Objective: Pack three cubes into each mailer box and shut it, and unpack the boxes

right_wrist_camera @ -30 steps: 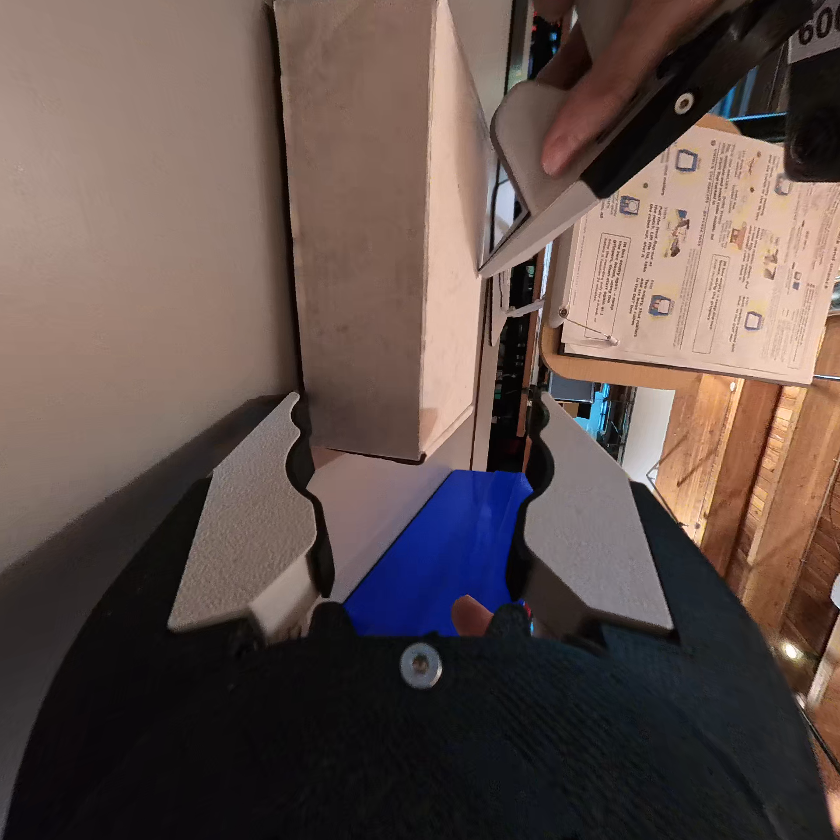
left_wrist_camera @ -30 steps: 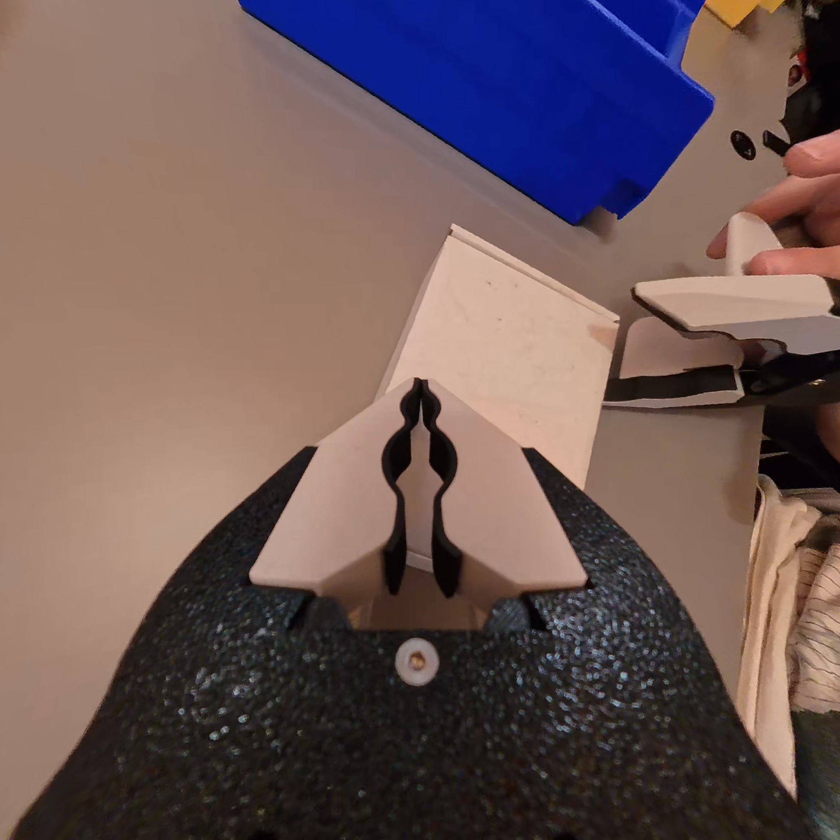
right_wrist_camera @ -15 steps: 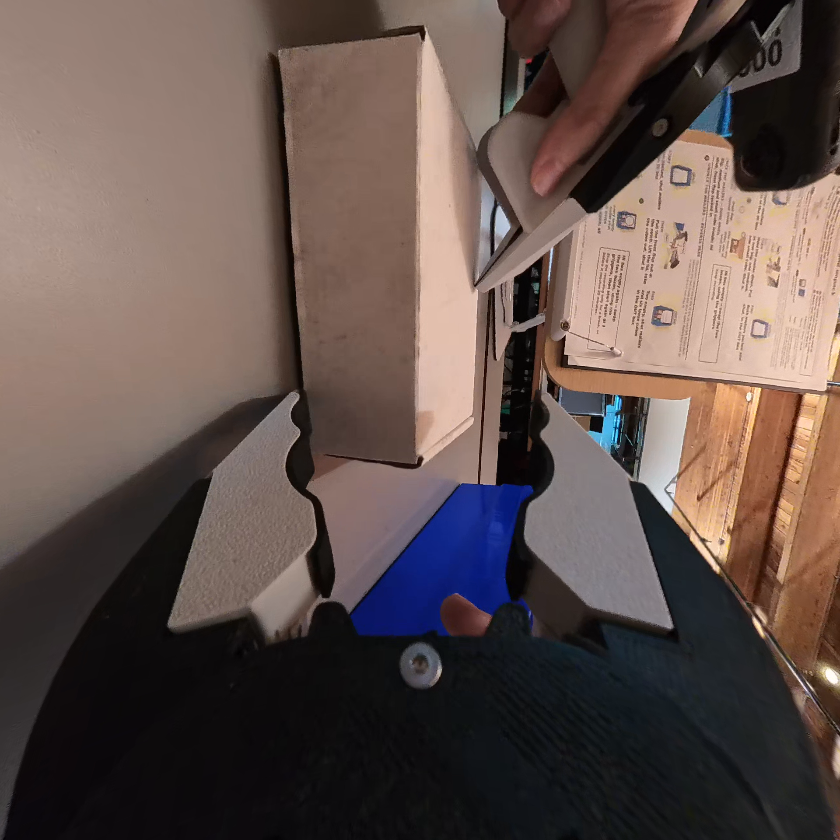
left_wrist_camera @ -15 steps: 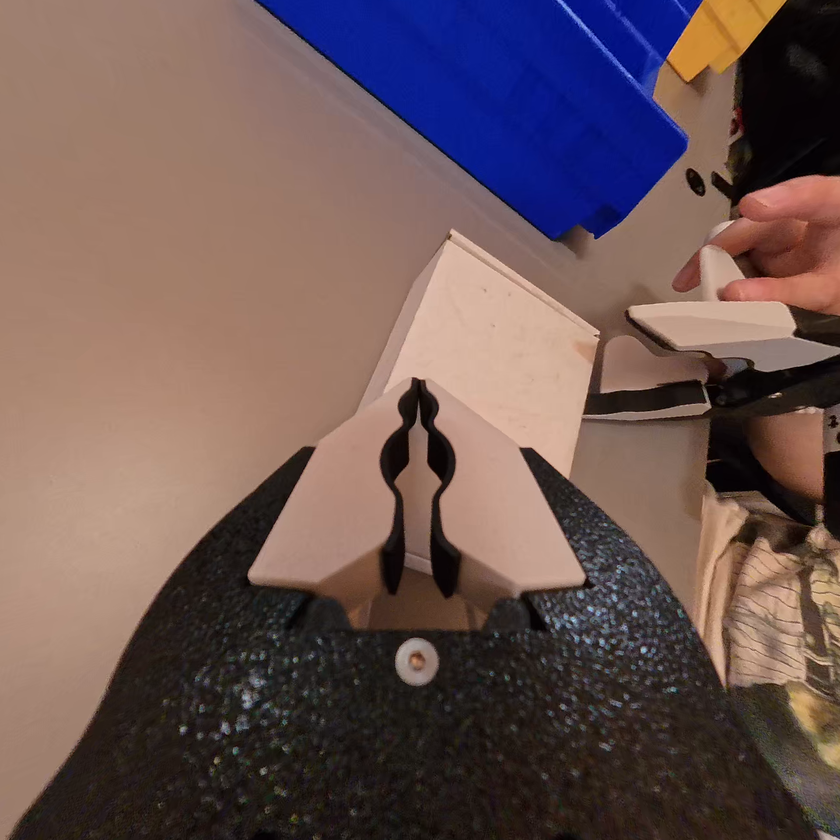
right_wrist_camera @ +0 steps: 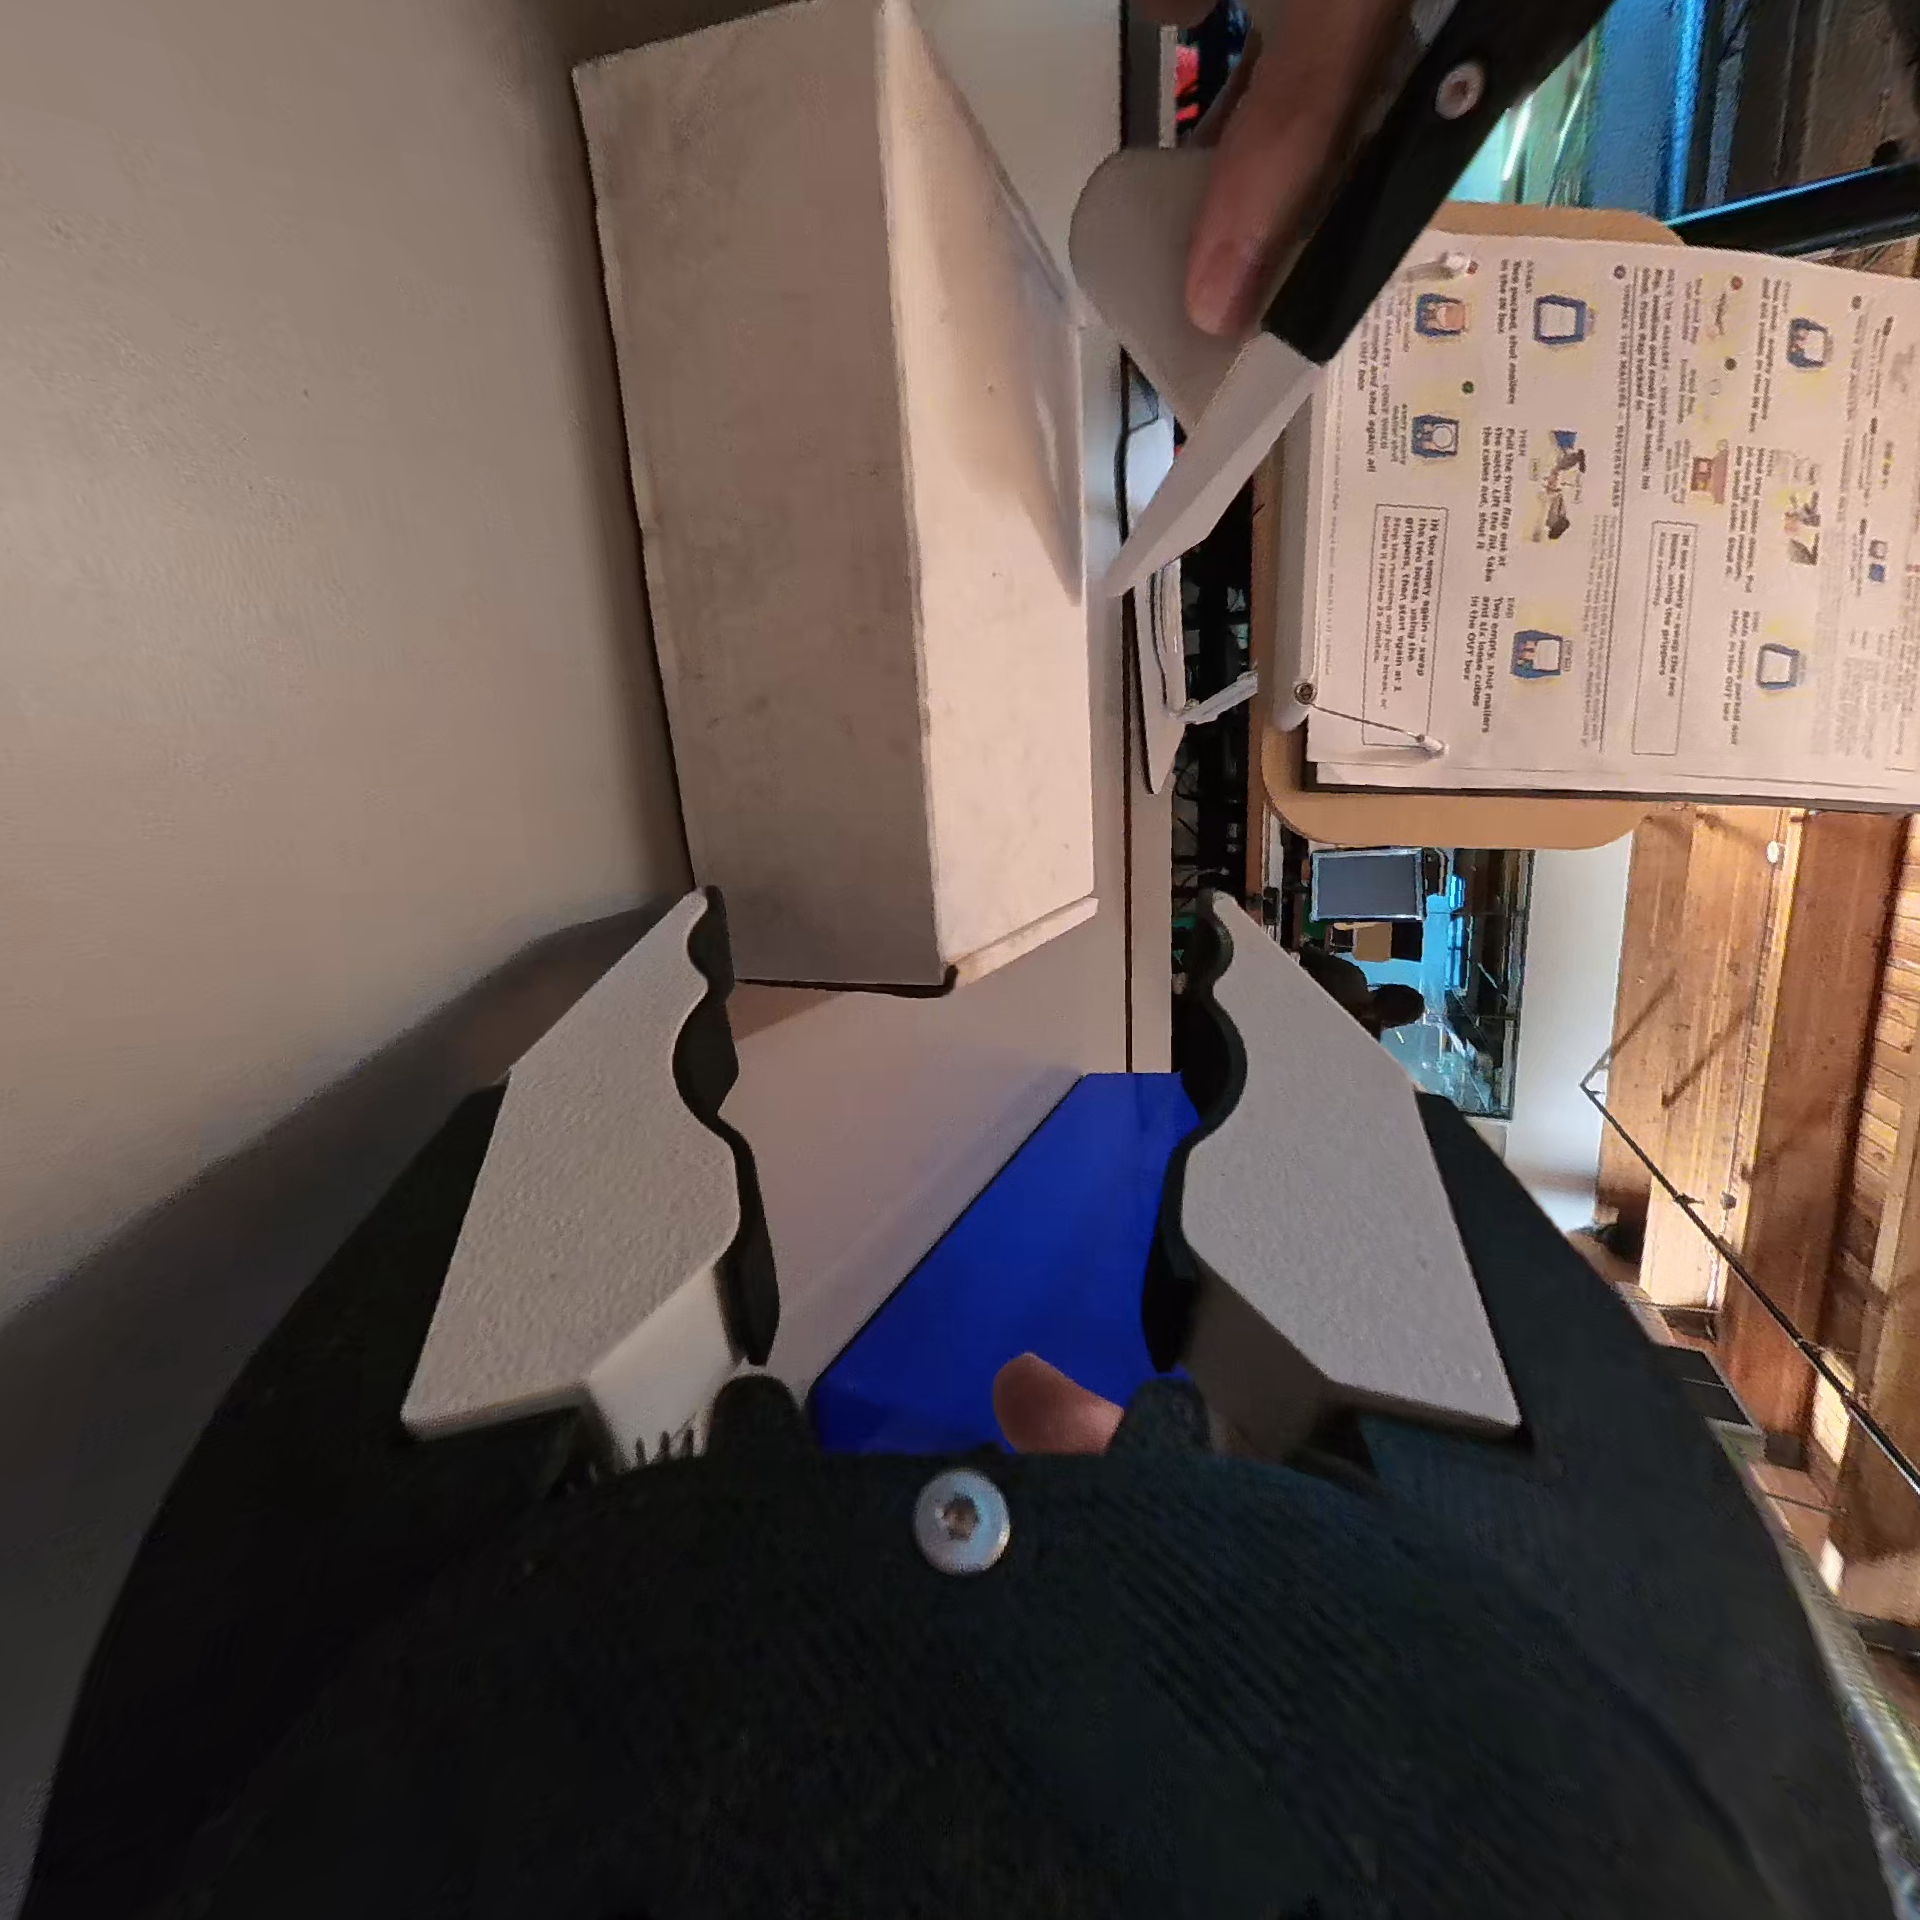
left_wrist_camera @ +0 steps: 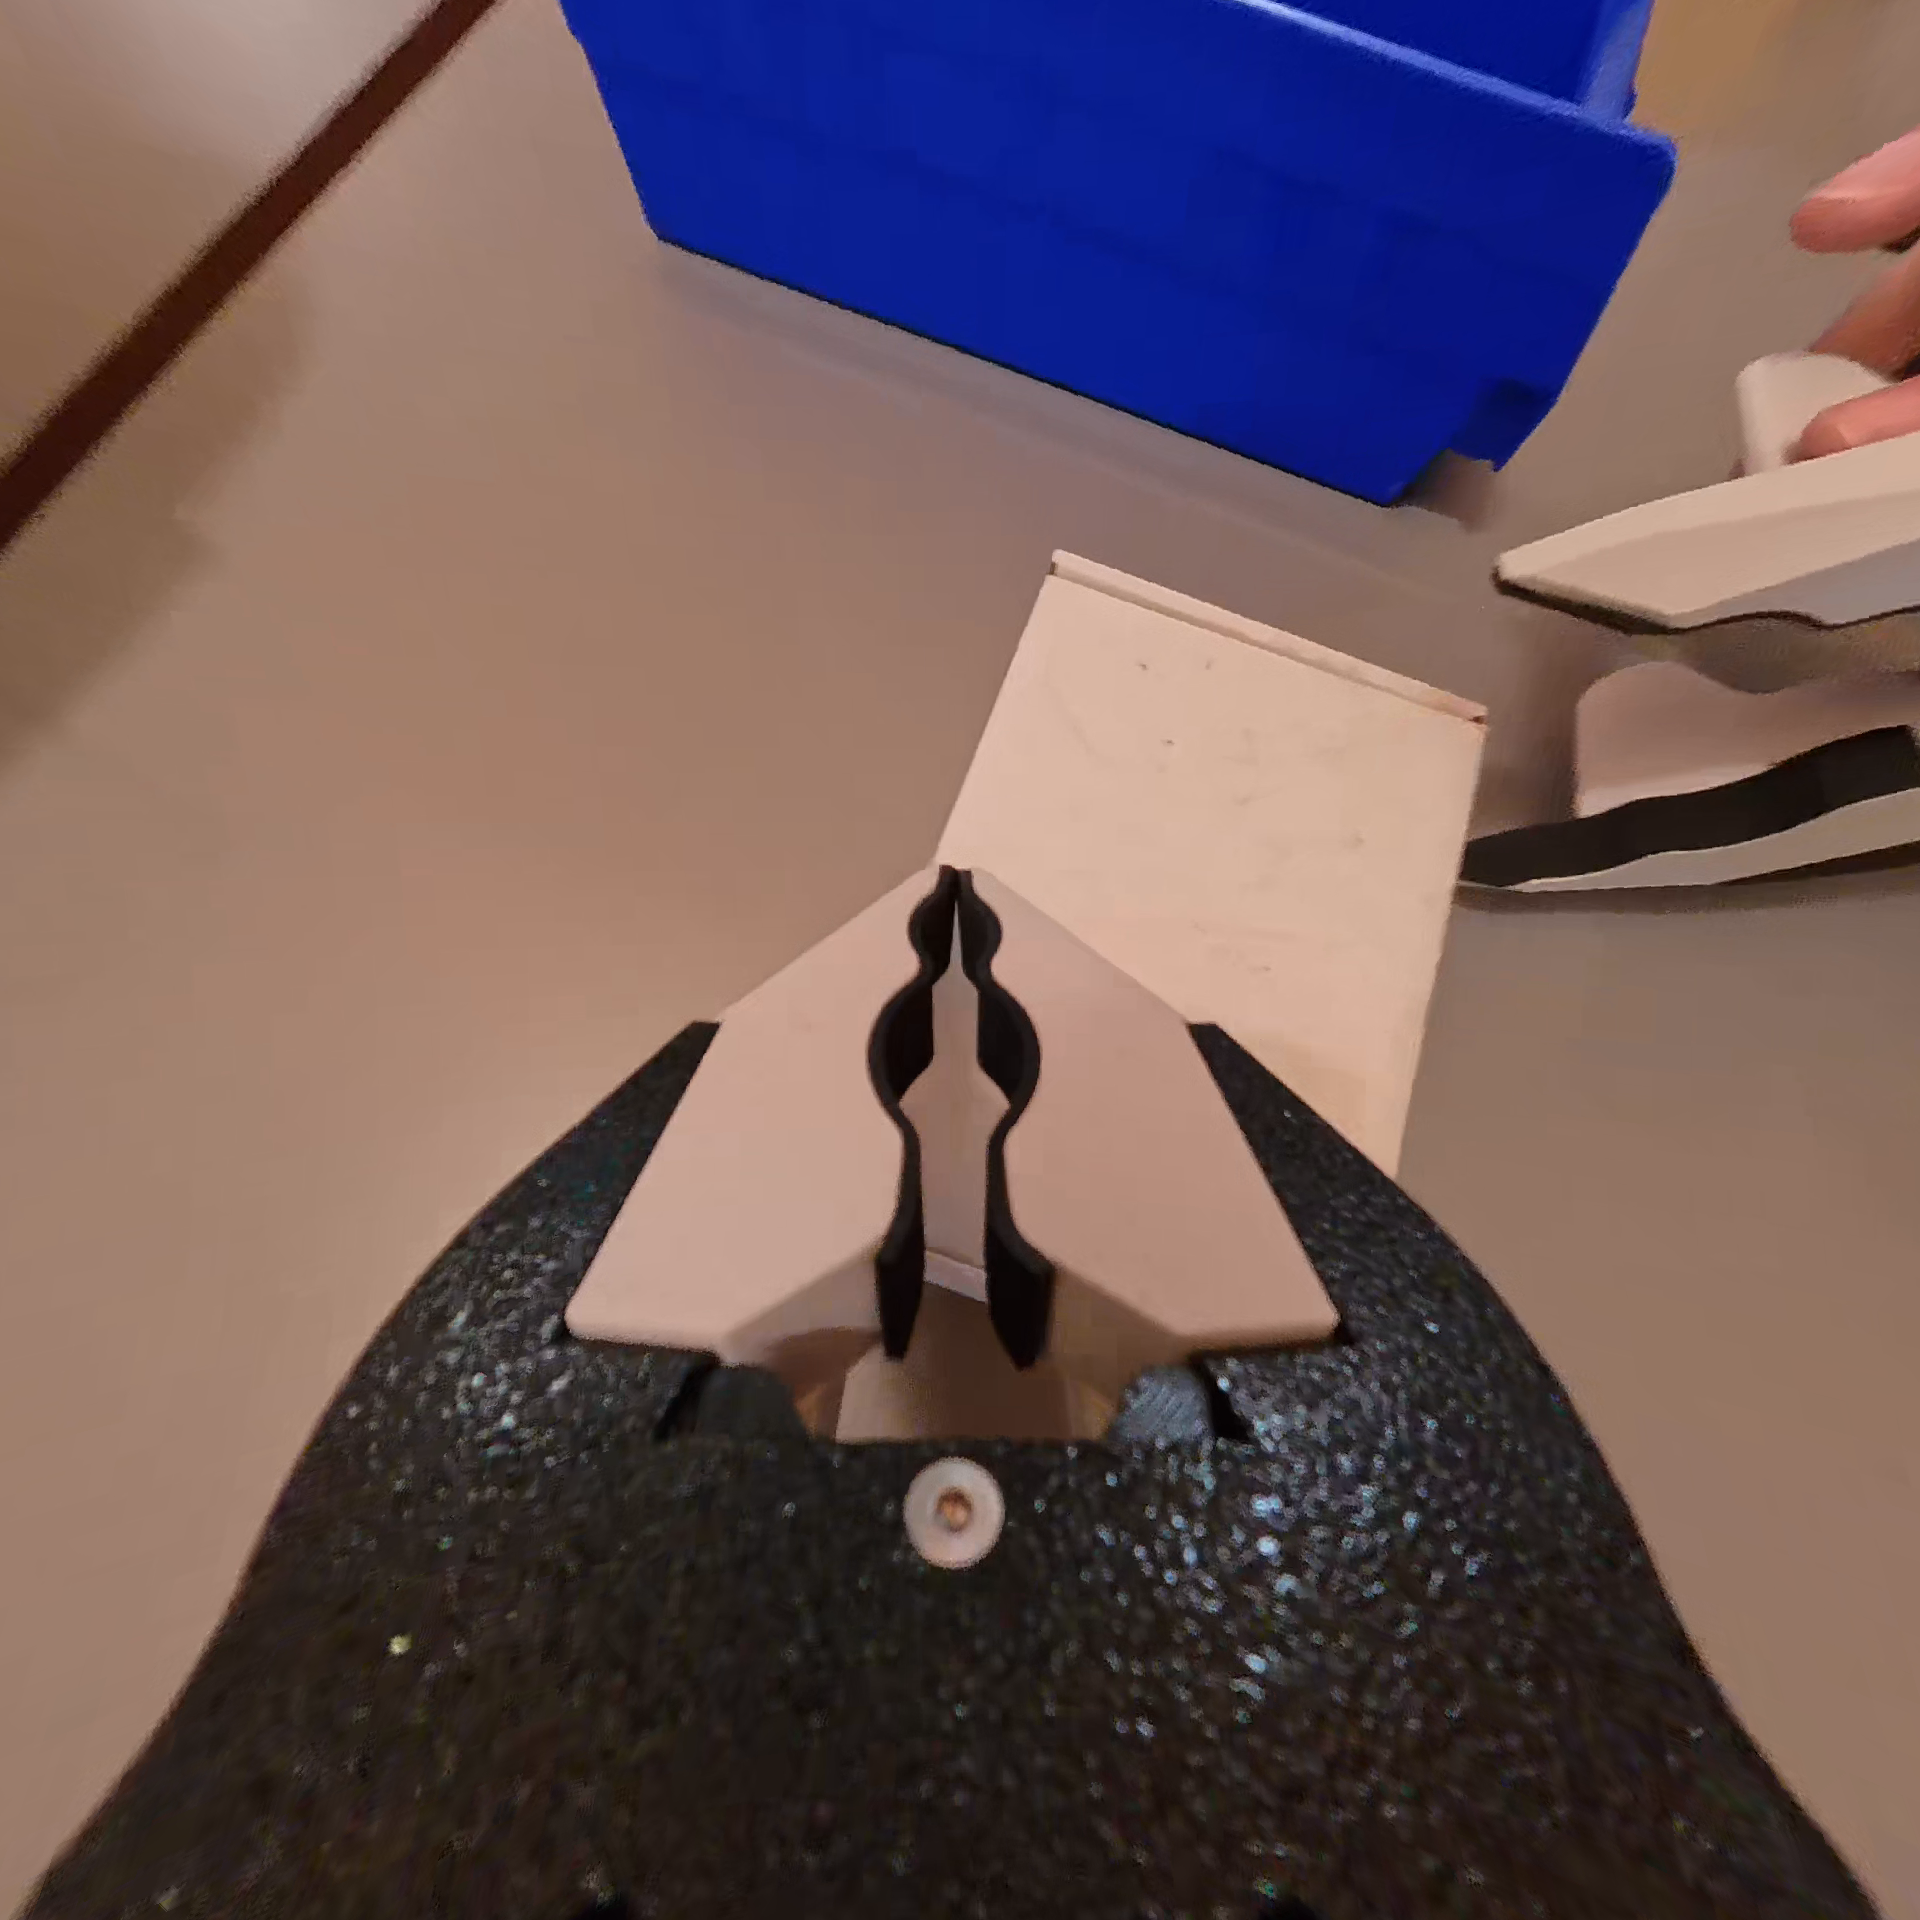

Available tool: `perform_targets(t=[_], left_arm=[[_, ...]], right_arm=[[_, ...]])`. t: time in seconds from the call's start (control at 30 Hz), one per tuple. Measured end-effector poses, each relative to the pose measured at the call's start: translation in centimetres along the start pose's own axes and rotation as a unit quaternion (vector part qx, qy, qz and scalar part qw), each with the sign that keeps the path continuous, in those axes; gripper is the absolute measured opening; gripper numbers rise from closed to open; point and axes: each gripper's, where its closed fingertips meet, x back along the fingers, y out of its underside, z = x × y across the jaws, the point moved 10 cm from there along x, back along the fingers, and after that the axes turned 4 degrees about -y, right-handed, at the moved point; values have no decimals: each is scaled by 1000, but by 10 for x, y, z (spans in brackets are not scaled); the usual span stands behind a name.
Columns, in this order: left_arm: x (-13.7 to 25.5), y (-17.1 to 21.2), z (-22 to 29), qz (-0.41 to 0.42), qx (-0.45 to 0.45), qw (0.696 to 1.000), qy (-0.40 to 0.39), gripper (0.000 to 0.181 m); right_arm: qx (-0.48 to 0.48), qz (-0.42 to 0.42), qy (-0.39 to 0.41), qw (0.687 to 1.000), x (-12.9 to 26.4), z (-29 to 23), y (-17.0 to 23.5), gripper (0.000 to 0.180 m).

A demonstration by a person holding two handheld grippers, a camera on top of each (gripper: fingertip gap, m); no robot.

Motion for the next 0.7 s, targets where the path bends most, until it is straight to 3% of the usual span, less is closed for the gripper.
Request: perform_targets(t=[0.13,0.53,0.63,0.7], left_arm=[[1,-6,-2,14,-48,998,-35,0],[-22,-17,-11,-19,-39,999,27,0],[-15,-23,-6,14,-38,997,64,0],[-17,-20,-6,-17,-46,997,67,0]], right_arm=[[-12,10,-1,1000,3,1,2,87],[-29,2,0,1000,10,4,17,85],[-33,6,-1,999,10,4,18,85],[-37,13,-3,999,9,4,17,85]])
